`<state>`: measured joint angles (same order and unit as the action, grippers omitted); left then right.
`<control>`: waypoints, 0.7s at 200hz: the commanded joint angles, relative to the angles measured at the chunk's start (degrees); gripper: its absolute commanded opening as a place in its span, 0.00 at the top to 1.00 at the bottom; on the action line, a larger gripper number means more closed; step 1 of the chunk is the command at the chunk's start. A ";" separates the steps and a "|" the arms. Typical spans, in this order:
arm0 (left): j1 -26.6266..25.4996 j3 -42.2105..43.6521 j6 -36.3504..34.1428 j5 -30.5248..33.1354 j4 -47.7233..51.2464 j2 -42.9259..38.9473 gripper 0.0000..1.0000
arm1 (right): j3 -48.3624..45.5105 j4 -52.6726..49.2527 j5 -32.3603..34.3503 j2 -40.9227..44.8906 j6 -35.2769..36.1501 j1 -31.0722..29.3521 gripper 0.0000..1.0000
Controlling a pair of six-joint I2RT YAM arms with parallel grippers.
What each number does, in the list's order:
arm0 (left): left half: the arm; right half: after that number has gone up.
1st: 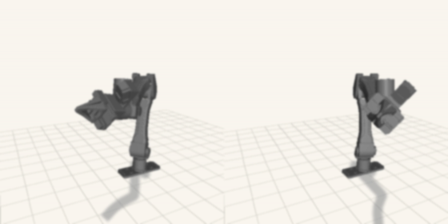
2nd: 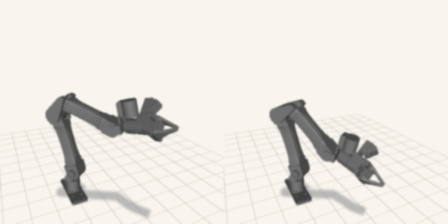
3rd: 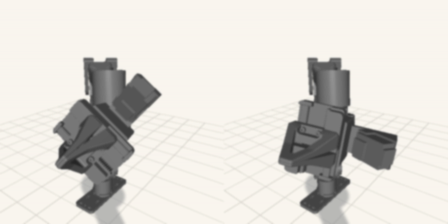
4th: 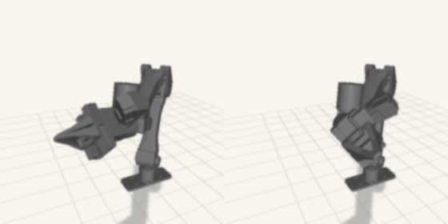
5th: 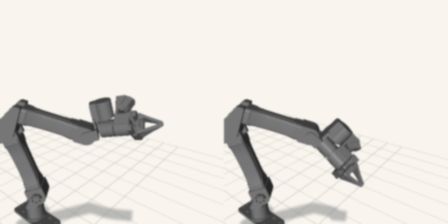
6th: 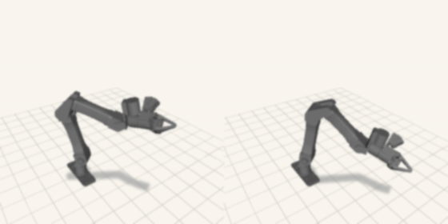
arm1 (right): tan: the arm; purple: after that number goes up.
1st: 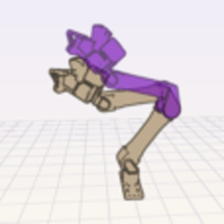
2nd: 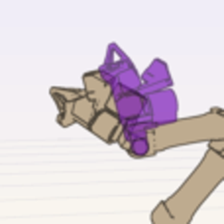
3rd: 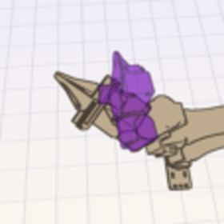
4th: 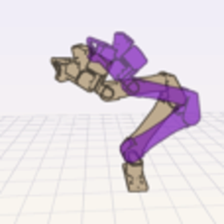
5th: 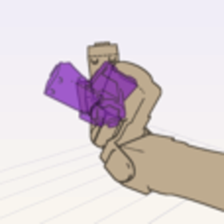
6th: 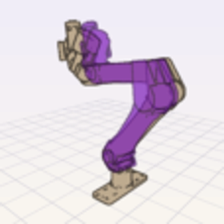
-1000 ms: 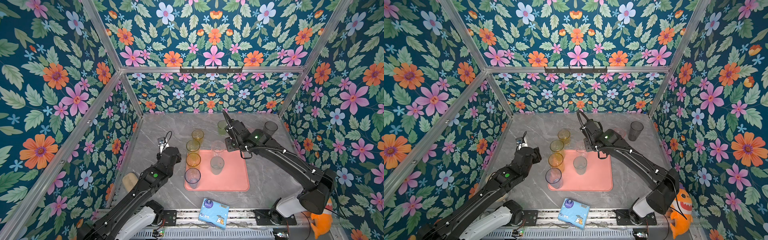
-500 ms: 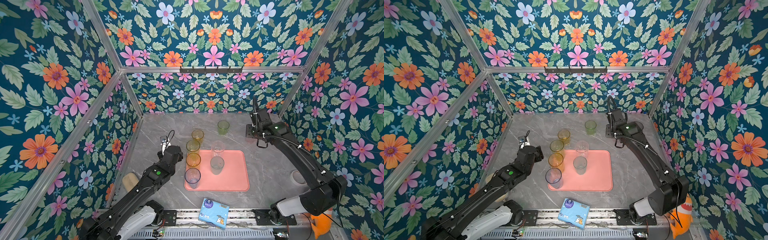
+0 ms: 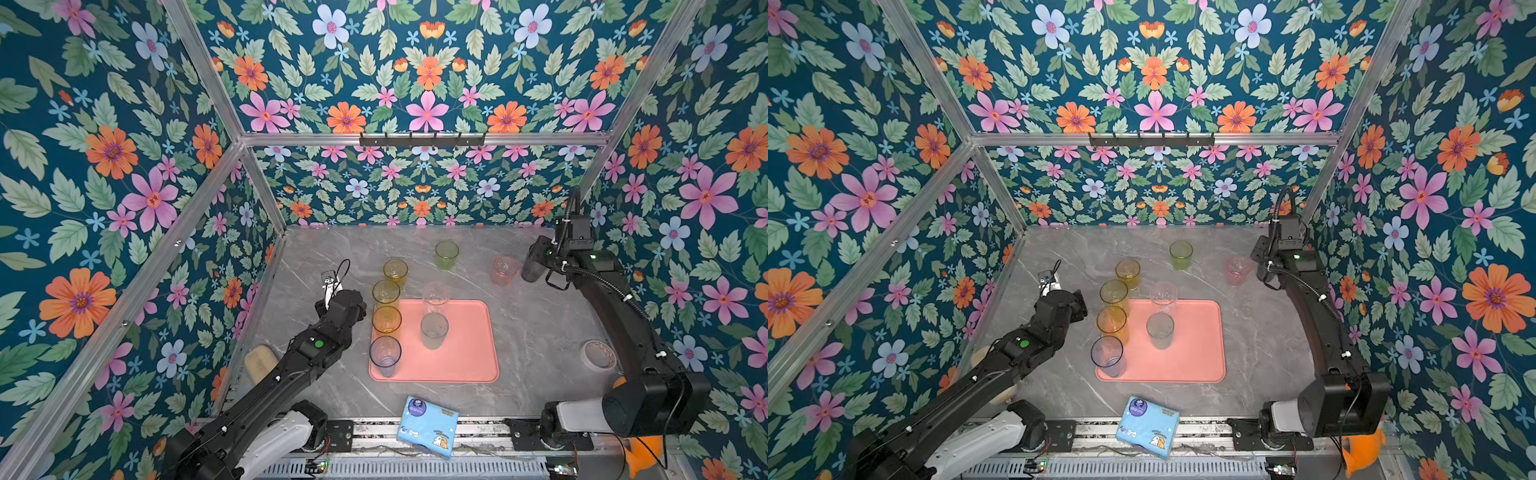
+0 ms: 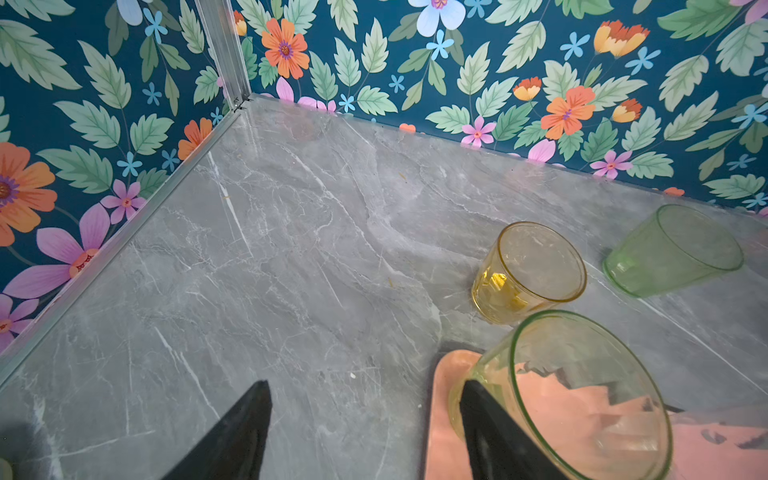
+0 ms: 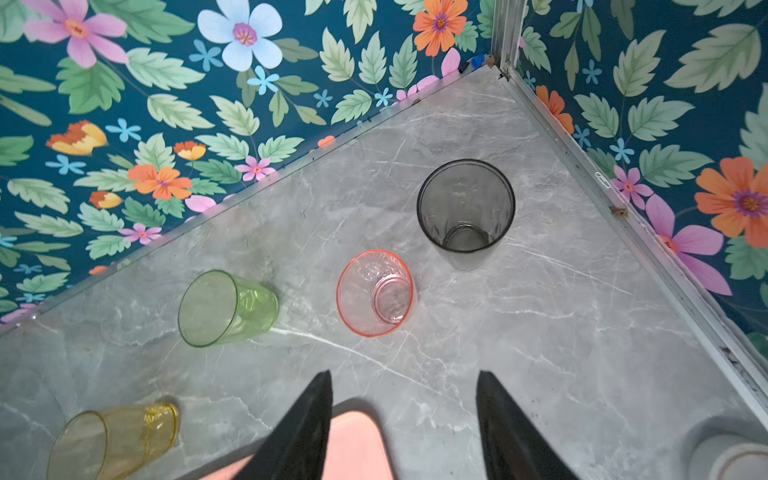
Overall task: Place the glasses into the tray
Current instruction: 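Move the right gripper to the dark grey cup in the far corner, then lower the open right gripper around the dark grey cup and close it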
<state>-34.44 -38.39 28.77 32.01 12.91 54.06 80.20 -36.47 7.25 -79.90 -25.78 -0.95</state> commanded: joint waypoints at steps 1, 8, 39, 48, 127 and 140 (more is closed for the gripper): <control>0.13 0.11 -0.74 0.81 -0.75 -0.38 0.26 | 1.12 2.72 -1.54 -1.79 -0.85 1.87 0.42; 0.17 0.15 -0.82 0.95 -0.64 -0.50 0.26 | 1.67 2.63 -1.08 -2.58 -0.74 2.56 0.40; 0.16 0.30 -0.83 0.89 -0.44 -0.98 0.26 | 2.97 3.36 0.12 -6.05 0.21 6.07 0.38; 0.16 0.20 -0.83 0.88 -0.19 -1.17 0.26 | 3.89 2.79 1.37 -7.34 1.27 6.91 0.37; 0.25 0.55 -0.82 0.81 0.05 -1.81 0.26 | 7.04 2.79 -0.71 -16.79 1.66 12.53 0.36; 0.25 0.57 -0.89 0.94 0.10 -1.92 0.26 | 8.02 2.12 -0.77 -18.80 1.78 12.89 0.36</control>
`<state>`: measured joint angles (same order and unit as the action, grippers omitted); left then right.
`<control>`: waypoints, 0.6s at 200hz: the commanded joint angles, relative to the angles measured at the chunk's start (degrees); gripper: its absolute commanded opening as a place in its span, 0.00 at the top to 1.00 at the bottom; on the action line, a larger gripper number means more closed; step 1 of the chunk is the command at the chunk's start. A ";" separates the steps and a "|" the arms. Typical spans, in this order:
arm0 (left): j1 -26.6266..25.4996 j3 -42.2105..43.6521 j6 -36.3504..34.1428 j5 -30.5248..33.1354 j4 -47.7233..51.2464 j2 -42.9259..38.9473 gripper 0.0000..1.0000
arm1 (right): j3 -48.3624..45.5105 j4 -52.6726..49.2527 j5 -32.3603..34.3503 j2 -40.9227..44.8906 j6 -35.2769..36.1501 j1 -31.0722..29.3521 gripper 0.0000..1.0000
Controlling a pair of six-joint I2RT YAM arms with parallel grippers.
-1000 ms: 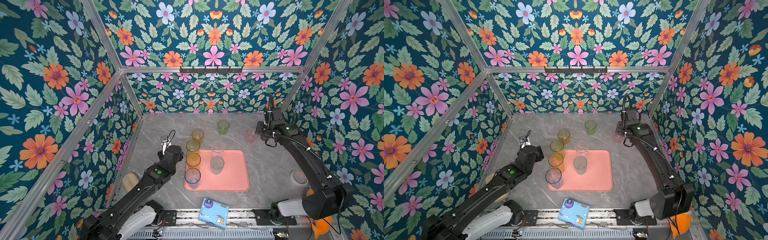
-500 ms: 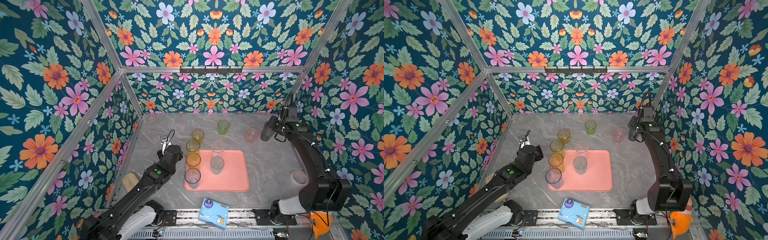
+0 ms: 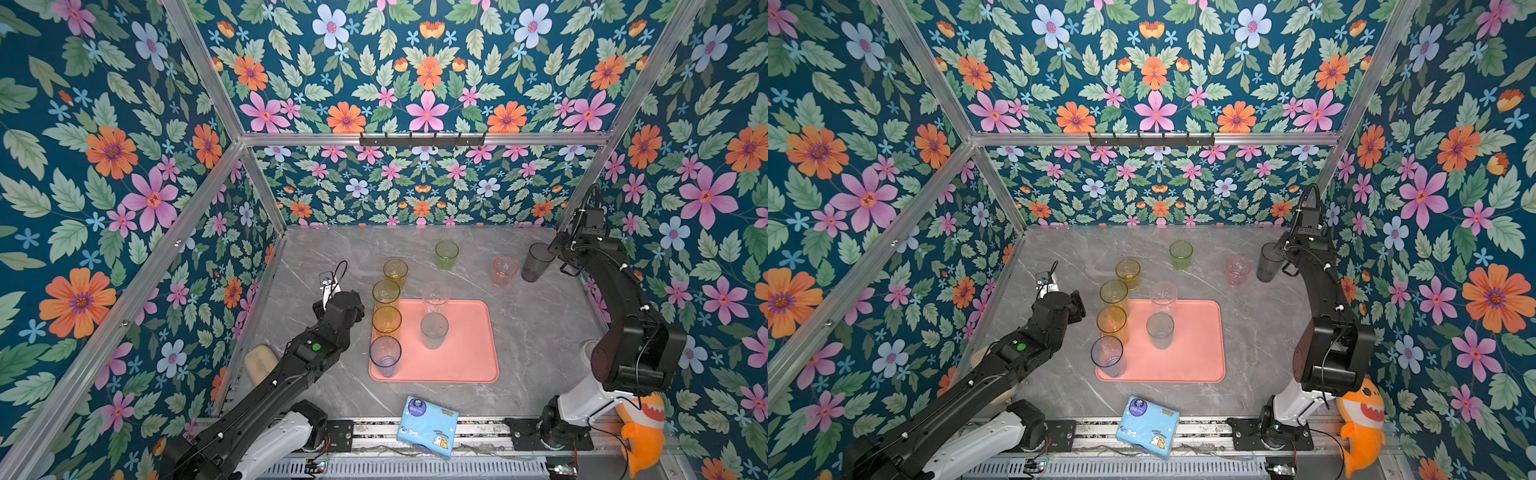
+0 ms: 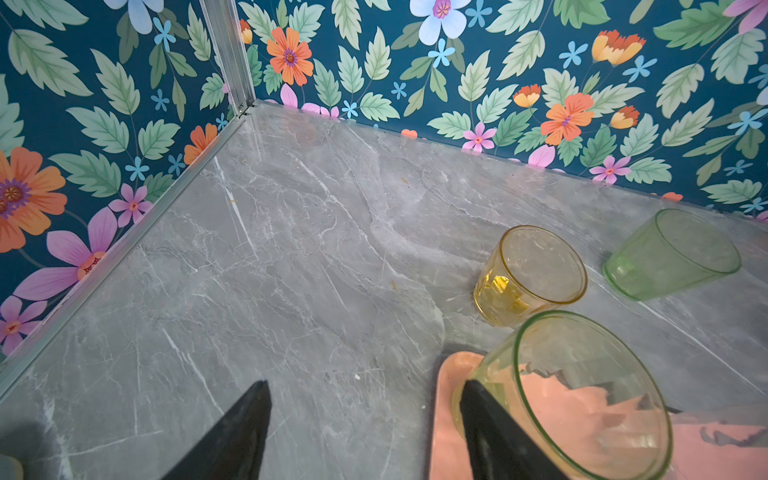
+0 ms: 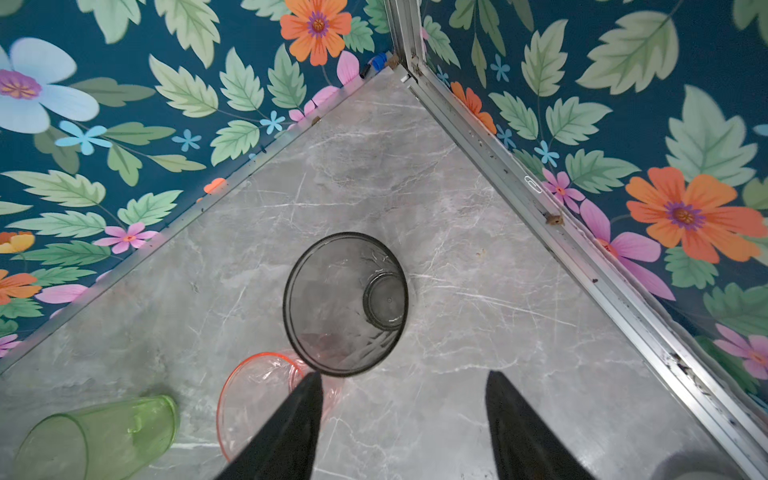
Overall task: Place the glasses into the tray
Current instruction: 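Lower the open right gripper around the dark grey cup and close it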
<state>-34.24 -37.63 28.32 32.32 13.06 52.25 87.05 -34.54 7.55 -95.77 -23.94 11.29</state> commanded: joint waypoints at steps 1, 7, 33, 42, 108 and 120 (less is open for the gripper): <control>0.05 -0.22 -0.44 0.64 -0.05 -0.12 0.26 | 1.27 0.10 -1.11 -3.11 -0.06 0.66 0.36; 0.05 -0.18 -0.48 0.68 -0.05 -0.20 0.26 | 1.85 -0.29 -1.52 -4.00 0.15 0.73 0.36; 0.05 0.04 -0.44 0.66 -0.05 -0.15 0.26 | 3.81 -1.67 -3.26 -6.98 -0.14 1.15 0.36; 0.05 0.07 -0.41 0.72 0.05 -0.04 0.25 | 3.99 -1.54 -3.38 -7.42 -0.16 1.24 0.36; 0.13 -0.19 -0.27 0.99 0.39 -0.18 0.26 | 5.32 -0.92 -5.34 -10.11 -0.68 2.17 0.36; 0.10 -0.24 -0.19 0.83 0.50 -0.13 0.26 | 5.61 -0.96 -5.53 -10.64 -0.73 2.16 0.36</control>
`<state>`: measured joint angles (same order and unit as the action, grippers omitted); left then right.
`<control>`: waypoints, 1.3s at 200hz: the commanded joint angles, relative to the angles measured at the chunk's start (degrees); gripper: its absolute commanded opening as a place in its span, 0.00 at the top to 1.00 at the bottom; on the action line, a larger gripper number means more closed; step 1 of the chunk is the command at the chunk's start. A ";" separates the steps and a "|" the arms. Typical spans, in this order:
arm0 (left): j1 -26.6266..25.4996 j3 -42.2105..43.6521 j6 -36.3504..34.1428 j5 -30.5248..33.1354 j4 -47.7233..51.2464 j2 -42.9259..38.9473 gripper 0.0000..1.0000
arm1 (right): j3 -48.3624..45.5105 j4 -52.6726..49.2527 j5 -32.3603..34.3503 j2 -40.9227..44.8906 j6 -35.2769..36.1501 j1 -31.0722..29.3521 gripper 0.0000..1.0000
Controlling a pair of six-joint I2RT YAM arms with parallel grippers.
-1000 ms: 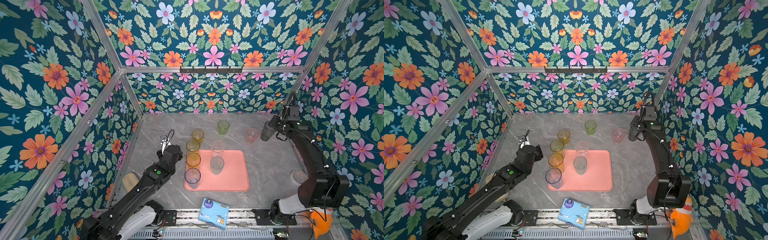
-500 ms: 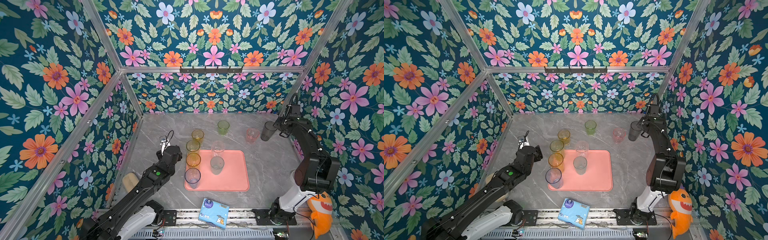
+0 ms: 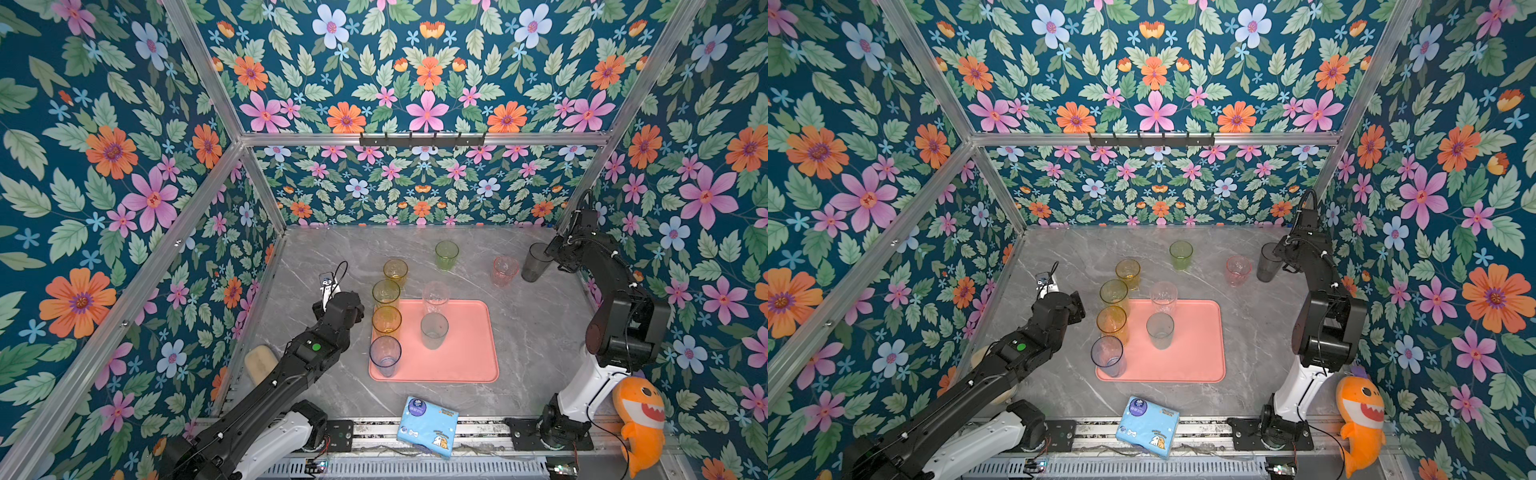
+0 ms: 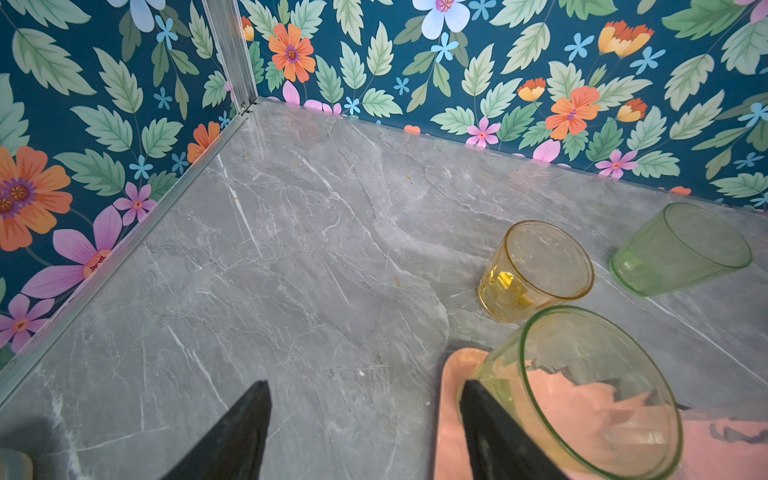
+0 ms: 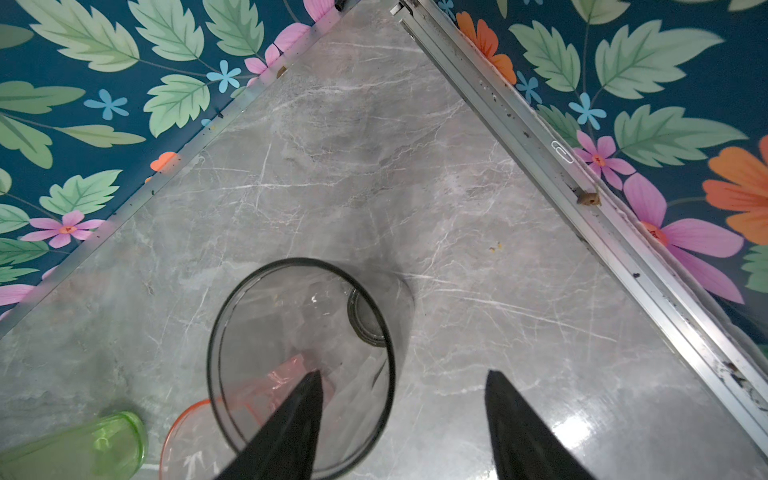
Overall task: Place the glasses into the tray
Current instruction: 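Lower the open right gripper around the dark grey cup and close it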
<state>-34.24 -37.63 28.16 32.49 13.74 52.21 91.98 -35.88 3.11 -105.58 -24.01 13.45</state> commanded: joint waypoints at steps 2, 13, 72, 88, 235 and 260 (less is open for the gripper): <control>0.13 -0.19 0.01 0.67 -0.20 -0.09 0.26 | 0.72 0.35 -1.09 -0.89 -0.68 0.00 0.36; 0.09 -0.26 0.01 0.62 -0.11 -0.03 0.25 | 0.89 0.36 -1.26 -1.28 -0.72 0.04 0.36; 0.13 -0.48 0.31 0.51 0.13 0.08 0.26 | 1.59 0.24 -1.71 -3.01 -0.74 0.17 0.39; 0.14 -0.45 0.39 0.52 0.24 -0.02 0.26 | 1.84 0.16 -1.81 -3.29 -0.74 0.17 0.40; 0.14 -0.27 0.99 0.37 0.85 -0.70 0.26 | 2.65 -0.26 -3.89 -5.64 -1.02 0.37 0.55; 0.14 -0.21 1.19 0.29 0.96 -0.70 0.26 | 2.54 -0.20 -4.21 -5.69 -1.03 0.44 0.59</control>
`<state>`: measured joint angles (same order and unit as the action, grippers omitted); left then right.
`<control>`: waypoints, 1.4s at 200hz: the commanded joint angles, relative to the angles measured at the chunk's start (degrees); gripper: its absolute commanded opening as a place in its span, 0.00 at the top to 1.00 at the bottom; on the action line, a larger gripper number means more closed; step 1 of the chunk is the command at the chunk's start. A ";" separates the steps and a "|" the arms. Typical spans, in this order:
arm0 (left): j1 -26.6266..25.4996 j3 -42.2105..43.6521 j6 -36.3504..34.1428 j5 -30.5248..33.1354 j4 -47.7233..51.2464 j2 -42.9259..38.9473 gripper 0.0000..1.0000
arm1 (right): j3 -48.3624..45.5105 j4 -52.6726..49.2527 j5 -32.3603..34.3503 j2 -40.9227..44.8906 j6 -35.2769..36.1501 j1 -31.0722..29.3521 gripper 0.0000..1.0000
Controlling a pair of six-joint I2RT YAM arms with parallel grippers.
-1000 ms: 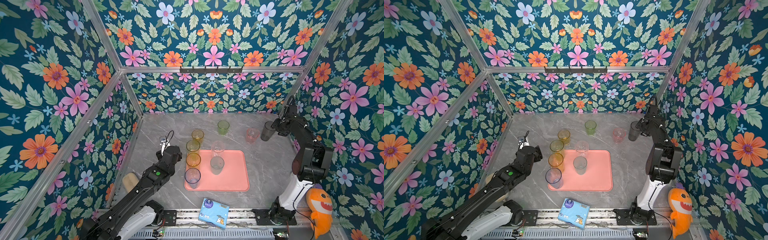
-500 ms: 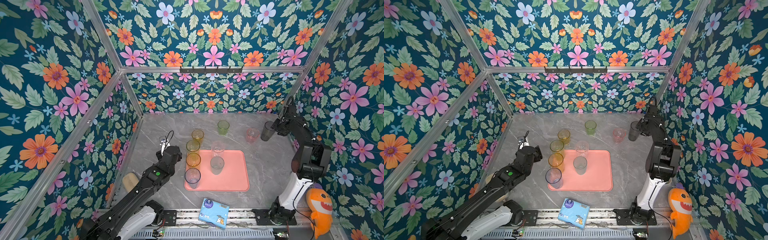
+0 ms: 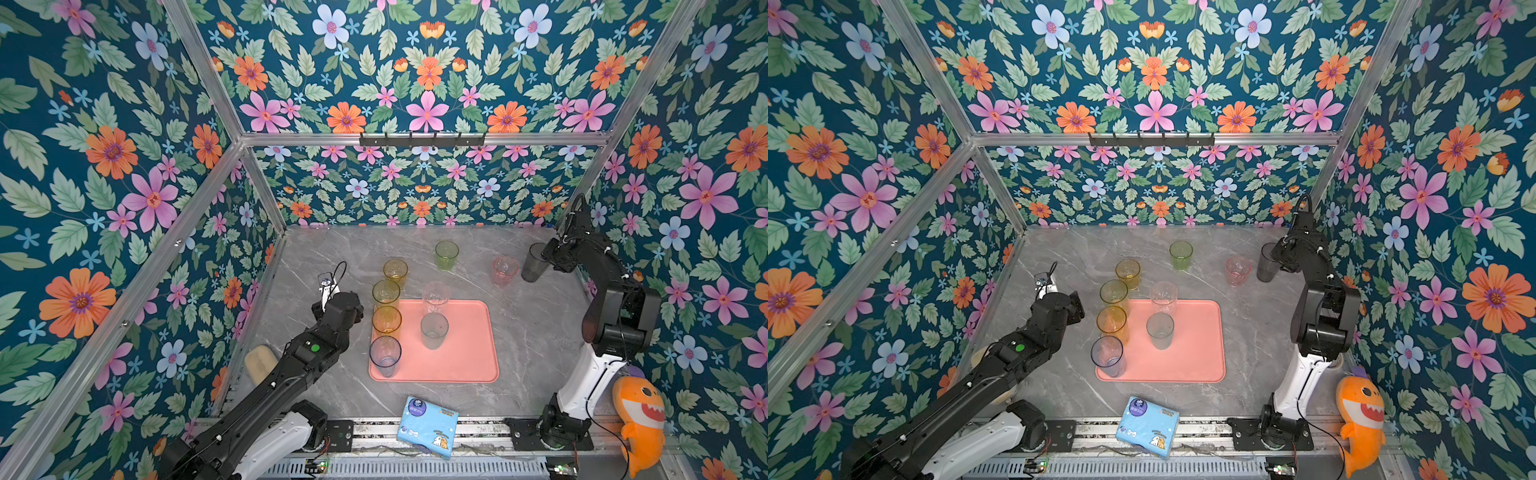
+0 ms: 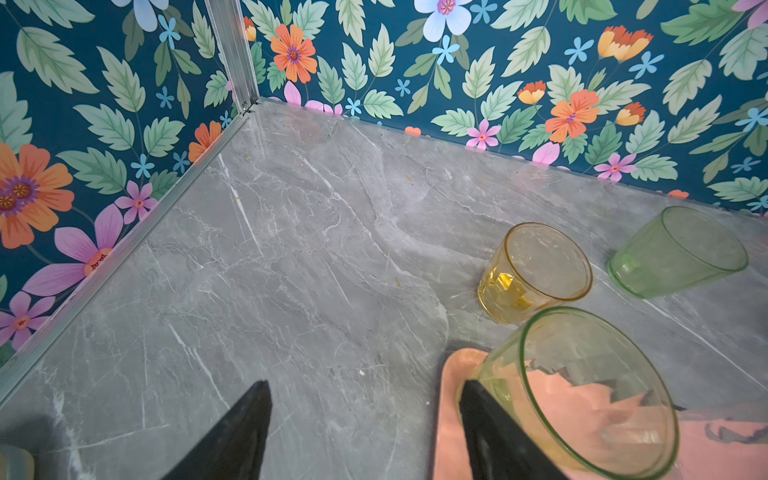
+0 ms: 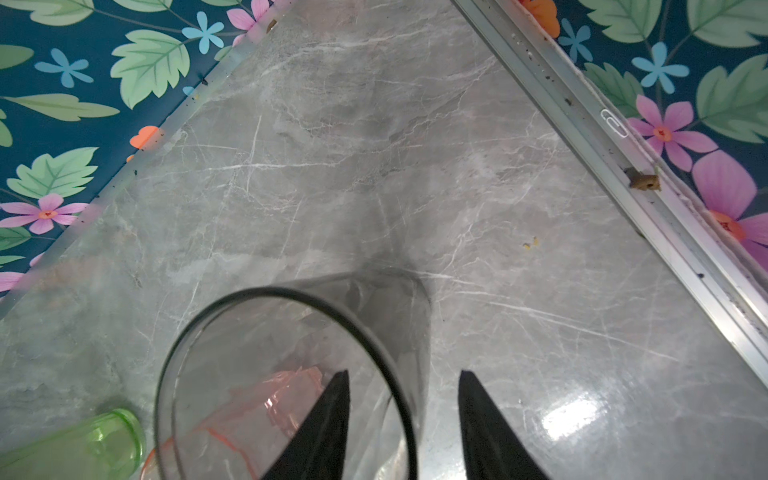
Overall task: Place the glasses into the tray
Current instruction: 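Lower the open right gripper around the dark grey cup and close it, then lift the dark grey cup with the right gripper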
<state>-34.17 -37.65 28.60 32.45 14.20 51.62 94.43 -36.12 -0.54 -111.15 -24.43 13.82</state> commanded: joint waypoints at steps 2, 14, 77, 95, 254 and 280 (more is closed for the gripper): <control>0.12 -0.15 0.76 0.27 0.53 -0.11 0.26 | 0.10 0.01 -0.60 -0.11 -0.60 0.09 0.59; 0.07 -0.19 0.84 0.31 0.62 -0.20 0.26 | 0.12 0.06 -0.70 -0.14 -0.49 0.15 0.60; 0.07 0.14 0.93 0.38 0.51 -0.99 0.26 | 0.66 -0.80 -1.11 0.10 0.44 0.47 0.70; 0.06 0.08 1.01 0.01 0.39 -0.71 0.26 | 0.65 -0.68 -1.55 0.01 0.61 0.46 0.73; 0.06 0.15 1.02 0.17 0.67 -1.22 0.26 | 3.08 -6.01 0.48 2.67 3.48 0.50 0.95; 0.07 0.06 0.93 0.04 0.49 -0.94 0.26 | 3.65 -6.92 0.31 4.21 3.61 0.42 0.95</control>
<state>-34.15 -37.65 29.65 32.40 14.39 50.57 97.34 -41.78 -1.02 -108.47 -21.65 14.35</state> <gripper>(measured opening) 0.742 0.081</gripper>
